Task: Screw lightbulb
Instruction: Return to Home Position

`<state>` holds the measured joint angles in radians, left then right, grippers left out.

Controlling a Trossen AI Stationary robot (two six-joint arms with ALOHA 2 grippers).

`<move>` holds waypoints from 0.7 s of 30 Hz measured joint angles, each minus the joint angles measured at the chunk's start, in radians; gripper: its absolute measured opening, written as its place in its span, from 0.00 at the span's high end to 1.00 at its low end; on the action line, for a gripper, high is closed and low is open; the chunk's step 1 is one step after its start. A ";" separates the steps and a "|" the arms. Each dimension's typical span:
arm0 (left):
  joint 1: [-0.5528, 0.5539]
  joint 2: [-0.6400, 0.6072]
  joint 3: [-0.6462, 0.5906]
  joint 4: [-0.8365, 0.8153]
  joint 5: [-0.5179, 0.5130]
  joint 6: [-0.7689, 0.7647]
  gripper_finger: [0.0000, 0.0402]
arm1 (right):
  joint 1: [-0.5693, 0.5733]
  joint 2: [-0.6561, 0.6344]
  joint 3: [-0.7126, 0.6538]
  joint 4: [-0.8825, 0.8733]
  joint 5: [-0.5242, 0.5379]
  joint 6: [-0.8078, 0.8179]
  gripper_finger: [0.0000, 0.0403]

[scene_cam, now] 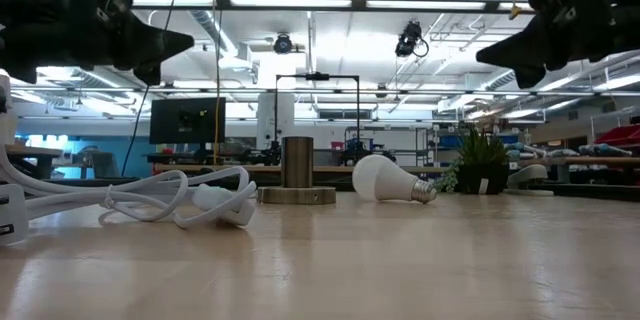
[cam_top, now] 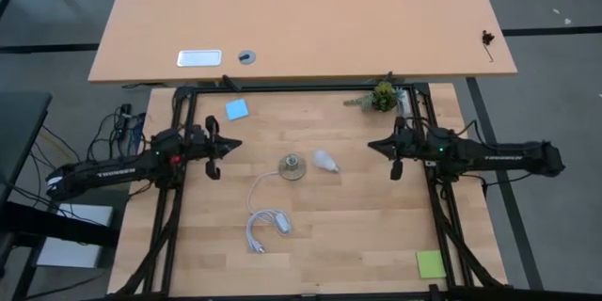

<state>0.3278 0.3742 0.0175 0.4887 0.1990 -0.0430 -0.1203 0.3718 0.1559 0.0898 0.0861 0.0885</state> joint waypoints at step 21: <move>-0.150 -0.044 -0.009 -0.039 -0.108 -0.016 1.00 | 0.068 -0.078 -0.004 -0.014 0.000 -0.002 1.00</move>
<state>0.1775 0.3302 0.0082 0.4496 0.0907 -0.0589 -0.0527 0.2938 0.1520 0.0761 0.0859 0.0861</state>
